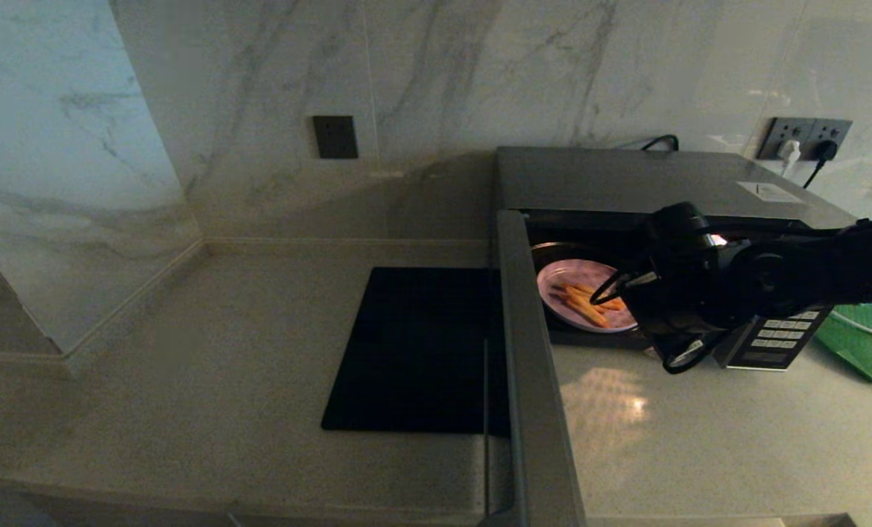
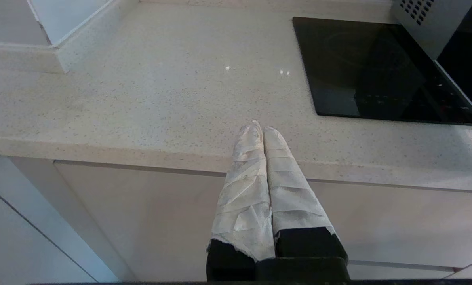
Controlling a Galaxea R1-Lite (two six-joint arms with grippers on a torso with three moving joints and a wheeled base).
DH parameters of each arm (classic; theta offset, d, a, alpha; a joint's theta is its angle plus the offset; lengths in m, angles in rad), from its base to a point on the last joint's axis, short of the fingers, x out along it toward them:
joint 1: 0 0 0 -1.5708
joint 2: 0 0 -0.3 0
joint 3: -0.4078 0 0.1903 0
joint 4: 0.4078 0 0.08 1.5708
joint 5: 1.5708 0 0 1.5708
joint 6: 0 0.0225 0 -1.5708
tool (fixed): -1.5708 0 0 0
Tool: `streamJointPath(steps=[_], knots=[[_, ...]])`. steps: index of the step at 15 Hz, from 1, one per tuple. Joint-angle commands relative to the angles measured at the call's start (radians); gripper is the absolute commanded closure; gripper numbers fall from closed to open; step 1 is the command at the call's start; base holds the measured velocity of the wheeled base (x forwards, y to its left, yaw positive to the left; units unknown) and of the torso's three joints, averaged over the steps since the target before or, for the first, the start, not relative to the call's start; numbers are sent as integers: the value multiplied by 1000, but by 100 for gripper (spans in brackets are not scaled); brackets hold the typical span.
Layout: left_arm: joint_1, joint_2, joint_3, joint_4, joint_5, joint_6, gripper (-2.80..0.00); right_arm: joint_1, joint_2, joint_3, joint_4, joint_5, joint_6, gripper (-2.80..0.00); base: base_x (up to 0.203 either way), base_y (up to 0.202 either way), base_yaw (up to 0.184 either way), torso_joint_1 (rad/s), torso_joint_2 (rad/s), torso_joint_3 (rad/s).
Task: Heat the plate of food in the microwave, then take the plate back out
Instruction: Take the plate out of the microwave
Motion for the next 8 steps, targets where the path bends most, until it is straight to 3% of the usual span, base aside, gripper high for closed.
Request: streamJointPath(steps=[1,8], knots=[[0,0,0,0,0,-1,0,-49,28,2,0,-2,2,-280,0,0,0,0,0,0],[1,1,0,0,0,-1,0,-71,63,18,-11,18,-57,-280,0,0,0,0,0,0]])
